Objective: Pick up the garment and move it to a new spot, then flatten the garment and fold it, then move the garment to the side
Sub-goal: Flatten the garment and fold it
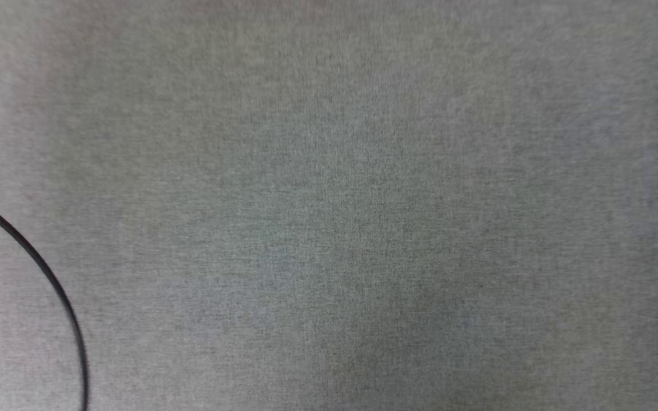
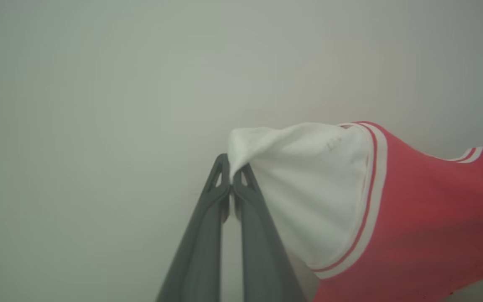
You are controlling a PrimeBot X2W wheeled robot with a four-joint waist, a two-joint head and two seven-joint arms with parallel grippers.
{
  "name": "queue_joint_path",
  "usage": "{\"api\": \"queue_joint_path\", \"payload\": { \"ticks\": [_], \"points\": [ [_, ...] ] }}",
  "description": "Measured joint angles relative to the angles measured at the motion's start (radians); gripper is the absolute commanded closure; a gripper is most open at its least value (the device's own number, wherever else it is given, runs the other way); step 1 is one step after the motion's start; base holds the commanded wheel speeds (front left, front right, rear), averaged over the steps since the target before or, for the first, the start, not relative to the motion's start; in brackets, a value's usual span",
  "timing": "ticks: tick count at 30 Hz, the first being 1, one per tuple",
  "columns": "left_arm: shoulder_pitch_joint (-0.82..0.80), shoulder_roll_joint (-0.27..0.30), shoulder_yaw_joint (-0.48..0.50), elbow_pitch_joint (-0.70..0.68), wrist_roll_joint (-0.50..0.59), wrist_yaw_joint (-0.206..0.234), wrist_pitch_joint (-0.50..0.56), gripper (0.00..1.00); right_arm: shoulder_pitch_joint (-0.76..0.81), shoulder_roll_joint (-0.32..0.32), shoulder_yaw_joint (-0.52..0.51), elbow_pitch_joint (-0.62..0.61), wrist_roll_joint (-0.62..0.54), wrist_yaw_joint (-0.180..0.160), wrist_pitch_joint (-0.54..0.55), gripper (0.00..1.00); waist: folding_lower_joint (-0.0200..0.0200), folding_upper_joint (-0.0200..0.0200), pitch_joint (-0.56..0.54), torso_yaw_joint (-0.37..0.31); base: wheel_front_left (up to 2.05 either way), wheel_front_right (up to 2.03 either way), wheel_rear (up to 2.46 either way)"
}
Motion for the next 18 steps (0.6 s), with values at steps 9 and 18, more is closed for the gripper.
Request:
{"api": "queue_joint_path", "payload": {
  "ticks": [9, 18],
  "points": [
    [0.439, -0.04, -0.066, -0.048, -0.055, -0.014, -0.05, 1.0, 0.341, -0.01, 0.064, 0.021, 0.125, 0.0, -0.065, 1.0, -0.0001, 0.0, -0.137, 0.003, 0.0, 0.0, 0.0],
    [0.879, -0.042, -0.093, -0.179, -0.184, 0.001, 0.033, 1.0, 0.789, -0.084, 0.133, -0.118, 0.317, 0.0, -0.032, 1.0, -0.0003, 0.0, -0.315, 0.003, 0.0, 0.0, 0.0]
  ]
}}
